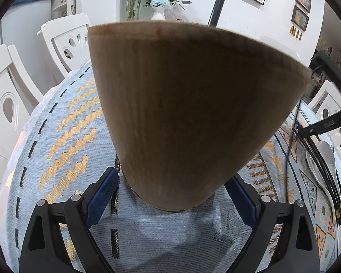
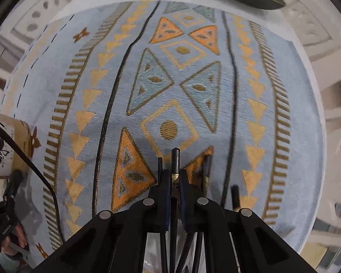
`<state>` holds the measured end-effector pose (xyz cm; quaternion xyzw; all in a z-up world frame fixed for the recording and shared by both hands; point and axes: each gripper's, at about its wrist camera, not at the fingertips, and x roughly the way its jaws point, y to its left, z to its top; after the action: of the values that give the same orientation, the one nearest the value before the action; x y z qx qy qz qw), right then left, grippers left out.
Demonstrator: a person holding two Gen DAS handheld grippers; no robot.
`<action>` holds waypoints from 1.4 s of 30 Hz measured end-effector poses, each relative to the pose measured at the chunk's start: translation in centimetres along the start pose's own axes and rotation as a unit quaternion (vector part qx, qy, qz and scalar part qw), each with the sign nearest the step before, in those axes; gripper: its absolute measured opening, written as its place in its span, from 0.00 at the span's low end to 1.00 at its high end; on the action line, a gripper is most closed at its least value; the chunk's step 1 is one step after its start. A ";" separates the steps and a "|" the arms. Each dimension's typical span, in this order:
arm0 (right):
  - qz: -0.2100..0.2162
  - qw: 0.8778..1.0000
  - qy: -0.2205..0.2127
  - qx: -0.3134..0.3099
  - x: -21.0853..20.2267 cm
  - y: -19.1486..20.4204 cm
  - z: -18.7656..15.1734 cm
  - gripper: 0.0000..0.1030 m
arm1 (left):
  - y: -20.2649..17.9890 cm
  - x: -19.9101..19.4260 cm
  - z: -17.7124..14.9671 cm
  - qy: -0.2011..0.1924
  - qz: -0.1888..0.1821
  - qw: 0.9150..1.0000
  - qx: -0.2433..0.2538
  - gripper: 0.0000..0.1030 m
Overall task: Organize utensils
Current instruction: 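Lift the chopstick, lower it into the wooden cup and open the right gripper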
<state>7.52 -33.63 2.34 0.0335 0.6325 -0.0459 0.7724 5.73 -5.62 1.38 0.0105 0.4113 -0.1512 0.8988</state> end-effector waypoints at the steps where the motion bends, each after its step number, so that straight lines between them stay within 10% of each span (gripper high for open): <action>1: 0.001 1.000 -0.010 0.002 -0.9 0.0 -0.9 0.06 | 0.0 0.0 0.0 0.000 0.000 1.000 0.001 0.92; 22: 0.010 0.948 -0.315 0.055 -24.0 0.9 -6.9 0.06 | -0.4 0.0 0.0 -0.001 0.003 1.000 0.002 0.92; 37: 0.221 0.890 -0.398 -0.018 -31.6 6.5 -3.0 0.06 | -0.4 0.1 0.0 0.000 0.002 1.000 0.002 0.92; 42: 0.236 0.896 -0.373 -0.047 -29.7 9.6 -2.2 0.06 | -0.4 0.1 0.0 0.000 0.003 1.000 0.002 0.92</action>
<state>0.64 -22.98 30.95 0.1264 0.2724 0.1584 0.9406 5.67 -5.99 1.38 0.0132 0.4107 -0.1497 0.8993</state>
